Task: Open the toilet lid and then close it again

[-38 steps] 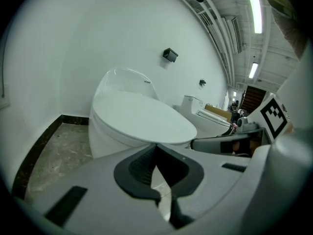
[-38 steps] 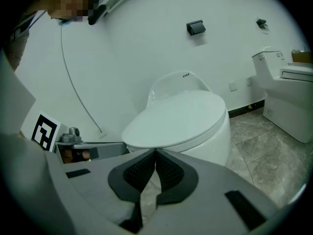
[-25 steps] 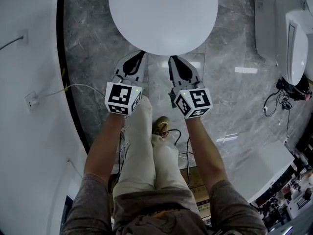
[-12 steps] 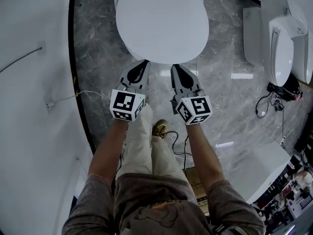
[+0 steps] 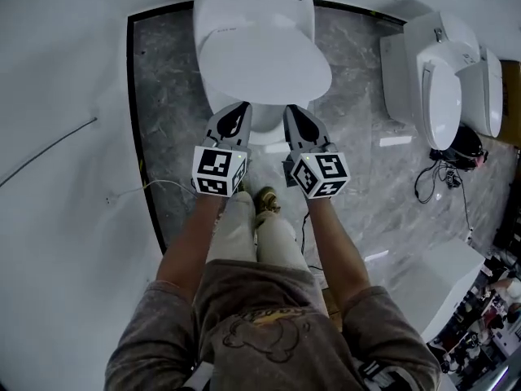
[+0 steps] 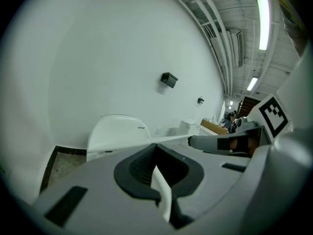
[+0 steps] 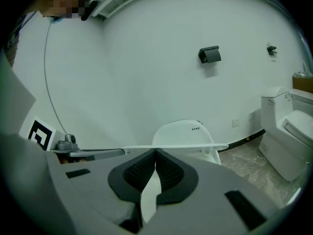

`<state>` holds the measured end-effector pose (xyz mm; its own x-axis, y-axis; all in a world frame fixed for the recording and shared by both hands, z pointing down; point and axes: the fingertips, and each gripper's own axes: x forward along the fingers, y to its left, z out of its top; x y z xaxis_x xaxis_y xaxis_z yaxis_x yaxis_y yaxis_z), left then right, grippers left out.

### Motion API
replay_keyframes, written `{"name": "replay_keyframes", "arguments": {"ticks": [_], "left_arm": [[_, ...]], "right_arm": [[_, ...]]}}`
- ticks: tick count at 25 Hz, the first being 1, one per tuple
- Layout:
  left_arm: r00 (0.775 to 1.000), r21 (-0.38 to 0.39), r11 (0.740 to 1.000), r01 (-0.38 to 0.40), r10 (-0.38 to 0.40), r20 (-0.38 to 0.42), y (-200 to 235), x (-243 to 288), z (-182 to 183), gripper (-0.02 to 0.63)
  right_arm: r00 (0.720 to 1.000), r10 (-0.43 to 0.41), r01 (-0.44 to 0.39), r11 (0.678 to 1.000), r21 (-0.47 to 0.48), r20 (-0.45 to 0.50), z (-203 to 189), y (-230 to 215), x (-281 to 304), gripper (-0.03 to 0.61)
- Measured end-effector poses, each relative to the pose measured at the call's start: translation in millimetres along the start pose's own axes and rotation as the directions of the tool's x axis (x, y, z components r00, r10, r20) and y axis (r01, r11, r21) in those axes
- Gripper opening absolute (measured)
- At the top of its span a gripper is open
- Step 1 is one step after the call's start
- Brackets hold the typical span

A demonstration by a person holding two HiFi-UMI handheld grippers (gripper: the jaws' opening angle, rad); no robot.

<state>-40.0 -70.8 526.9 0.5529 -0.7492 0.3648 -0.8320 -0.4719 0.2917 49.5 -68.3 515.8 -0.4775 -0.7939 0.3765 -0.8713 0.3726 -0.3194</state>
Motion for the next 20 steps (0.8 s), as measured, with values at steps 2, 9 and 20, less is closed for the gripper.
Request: {"name": "replay_keyframes", "arguments": {"ticks": [2, 9, 20], "left_arm": [[1.000, -0.006, 1.000, 0.004, -0.004, -0.002, 3, 6, 15, 0.009], [0.999, -0.014, 0.999, -0.033, 0.033, -0.009, 16, 25, 55, 0.009], [0.992, -0.021, 0.992, -0.123, 0.123, -0.009, 44, 70, 125, 0.009]], "right_arm": [[1.000, -0.004, 0.004, 1.000, 0.008, -0.007, 16, -2, 6, 0.026], [0.999, 0.030, -0.031, 0.999, -0.009, -0.023, 59, -3, 28, 0.026], [0.993, 0.115, -0.116, 0.992, -0.052, -0.019, 133, -16, 78, 0.026]]}}
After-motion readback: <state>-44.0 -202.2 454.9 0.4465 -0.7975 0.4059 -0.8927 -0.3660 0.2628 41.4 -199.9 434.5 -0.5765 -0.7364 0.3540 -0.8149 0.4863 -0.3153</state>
